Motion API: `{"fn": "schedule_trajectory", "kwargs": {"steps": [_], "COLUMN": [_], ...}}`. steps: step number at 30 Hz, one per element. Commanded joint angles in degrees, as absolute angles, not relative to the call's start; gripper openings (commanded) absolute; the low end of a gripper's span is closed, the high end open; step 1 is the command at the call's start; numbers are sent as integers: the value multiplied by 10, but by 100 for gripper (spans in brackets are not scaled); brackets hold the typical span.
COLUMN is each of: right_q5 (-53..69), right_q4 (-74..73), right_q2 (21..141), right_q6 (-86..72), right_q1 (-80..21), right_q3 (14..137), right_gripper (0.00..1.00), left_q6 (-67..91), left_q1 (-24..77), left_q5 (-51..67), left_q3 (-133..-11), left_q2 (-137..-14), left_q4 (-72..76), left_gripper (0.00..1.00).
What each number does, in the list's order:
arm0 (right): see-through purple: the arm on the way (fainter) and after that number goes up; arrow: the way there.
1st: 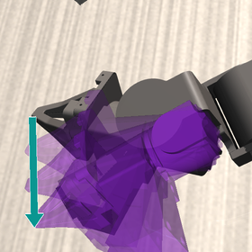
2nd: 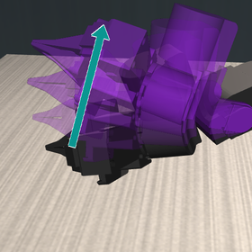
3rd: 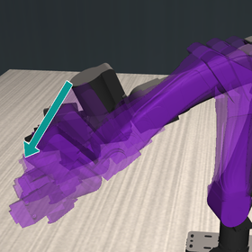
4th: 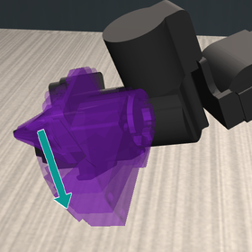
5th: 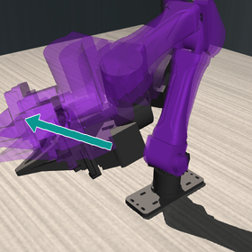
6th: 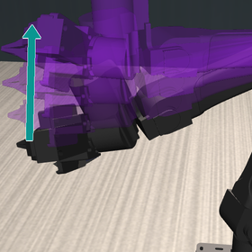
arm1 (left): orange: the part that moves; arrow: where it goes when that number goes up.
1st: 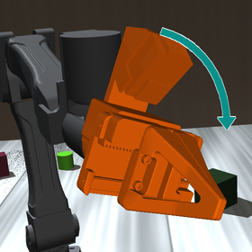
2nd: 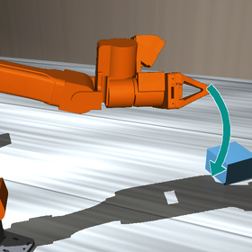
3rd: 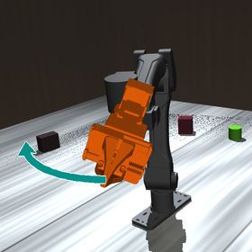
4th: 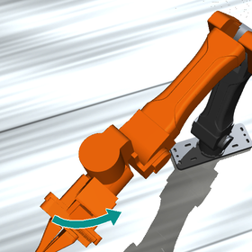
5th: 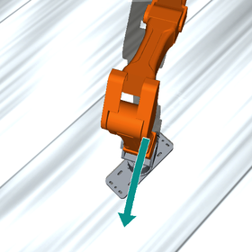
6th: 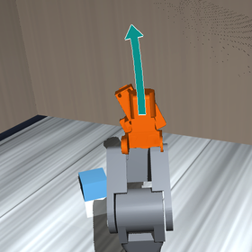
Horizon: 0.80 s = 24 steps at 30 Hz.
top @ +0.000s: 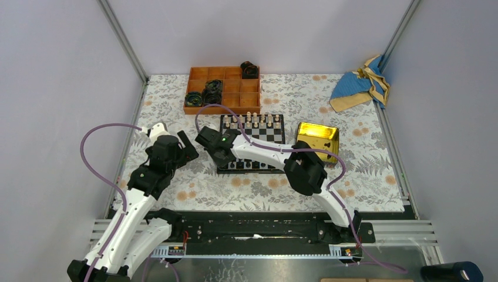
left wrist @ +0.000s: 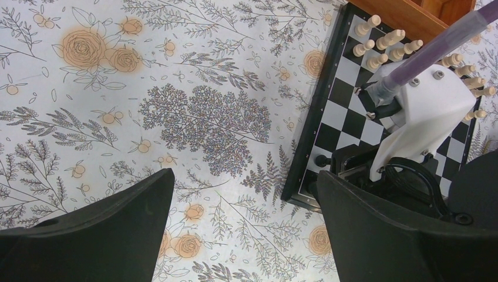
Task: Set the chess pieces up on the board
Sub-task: Place the chess piece on the chessboard.
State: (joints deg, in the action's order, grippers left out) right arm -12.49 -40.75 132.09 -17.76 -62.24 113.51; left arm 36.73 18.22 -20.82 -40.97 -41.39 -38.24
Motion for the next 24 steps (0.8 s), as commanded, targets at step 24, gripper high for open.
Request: {"fn": "schedule_trajectory", "kwargs": {"steps": [24], "right_q5": [-268], "right_q4": [-378], "right_q2": [1073], "right_q6": [-188], "right_q1": [-539], "right_q3": [1002], "right_gripper": [52], "left_q6": [349], "left_q1": [183], "left_q5": [-235], "left_q3": [-432], "left_q2": [-436], "left_q4": [-357], "left_gripper": [99]}}
